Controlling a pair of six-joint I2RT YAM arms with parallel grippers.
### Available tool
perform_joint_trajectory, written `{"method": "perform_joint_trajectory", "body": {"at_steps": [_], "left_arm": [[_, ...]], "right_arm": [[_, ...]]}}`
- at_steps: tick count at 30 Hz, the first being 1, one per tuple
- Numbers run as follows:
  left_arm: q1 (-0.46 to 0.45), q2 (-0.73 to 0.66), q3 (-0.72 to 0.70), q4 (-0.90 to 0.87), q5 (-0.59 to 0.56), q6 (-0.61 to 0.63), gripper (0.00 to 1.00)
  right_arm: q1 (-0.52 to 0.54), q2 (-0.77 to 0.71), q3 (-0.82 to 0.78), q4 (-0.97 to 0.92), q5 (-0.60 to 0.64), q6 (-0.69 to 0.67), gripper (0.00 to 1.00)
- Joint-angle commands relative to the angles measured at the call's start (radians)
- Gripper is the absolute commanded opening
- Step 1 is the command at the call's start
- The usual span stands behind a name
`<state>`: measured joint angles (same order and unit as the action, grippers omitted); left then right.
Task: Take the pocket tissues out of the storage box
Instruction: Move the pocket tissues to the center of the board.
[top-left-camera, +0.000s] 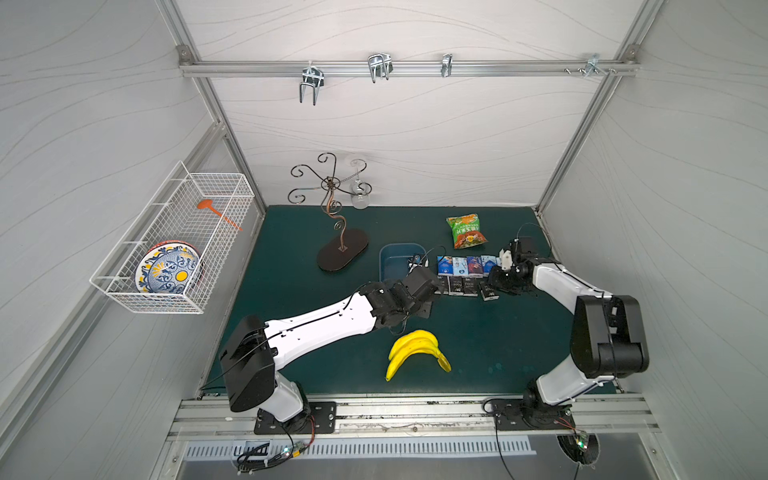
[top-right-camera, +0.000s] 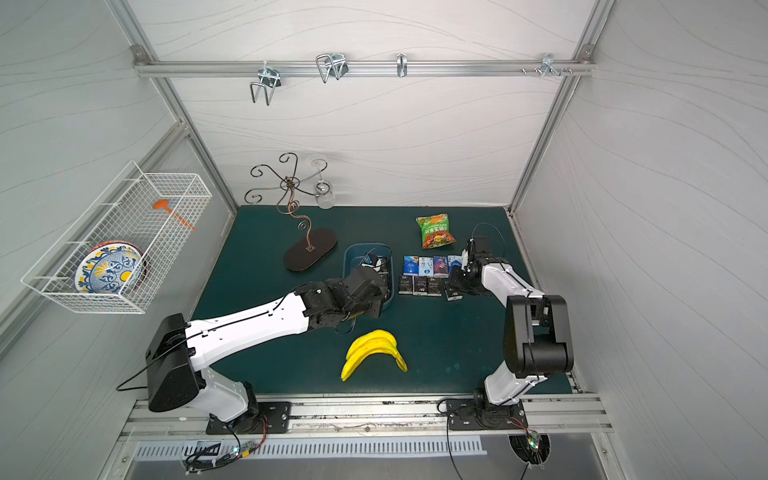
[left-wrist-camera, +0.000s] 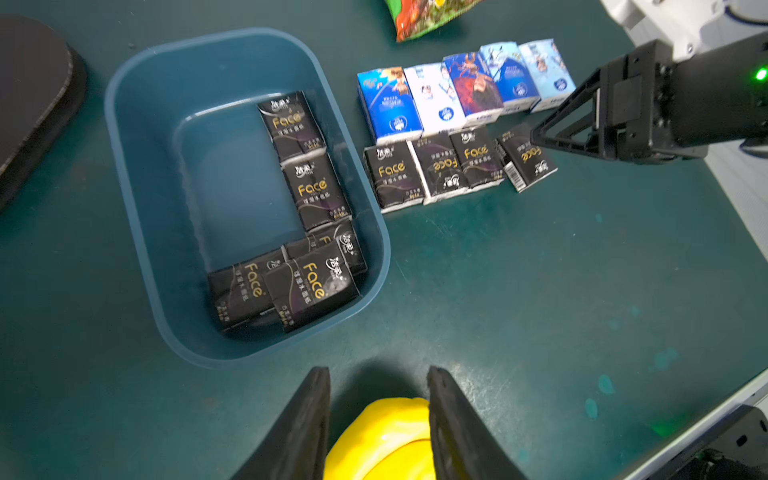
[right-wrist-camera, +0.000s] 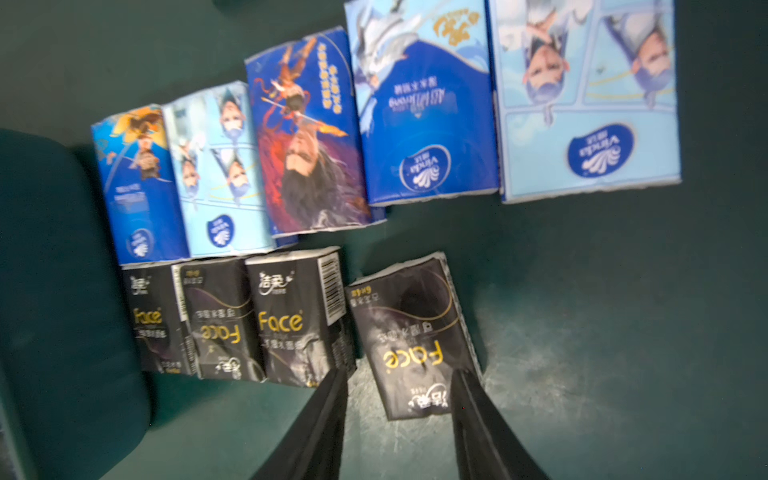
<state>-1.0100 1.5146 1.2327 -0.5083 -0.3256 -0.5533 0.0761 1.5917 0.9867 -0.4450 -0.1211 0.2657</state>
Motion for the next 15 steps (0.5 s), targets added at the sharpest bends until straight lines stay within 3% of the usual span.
{"method": "perform_joint_trajectory", "body": {"at_steps": [1,6,15], "left_arm": [[-0.004,-0.060,0.051,-0.008,-0.061,-0.003,0.43],[-0.004,-0.095,0.035,-0.072,-0.122,-0.006,0.44],[-0.002,-0.122,0.028,-0.150,-0.172,-0.042,0.45]], "right_arm": [[-0.006,-0.016,-0.007,-0.001,-0.033,0.013,0.45],[0.018,-0.057,-0.034,0.065,-0.130,0.048,0.45],[0.299,-0.030,0.066,0.076,-0.042,0.106,0.44]]}}
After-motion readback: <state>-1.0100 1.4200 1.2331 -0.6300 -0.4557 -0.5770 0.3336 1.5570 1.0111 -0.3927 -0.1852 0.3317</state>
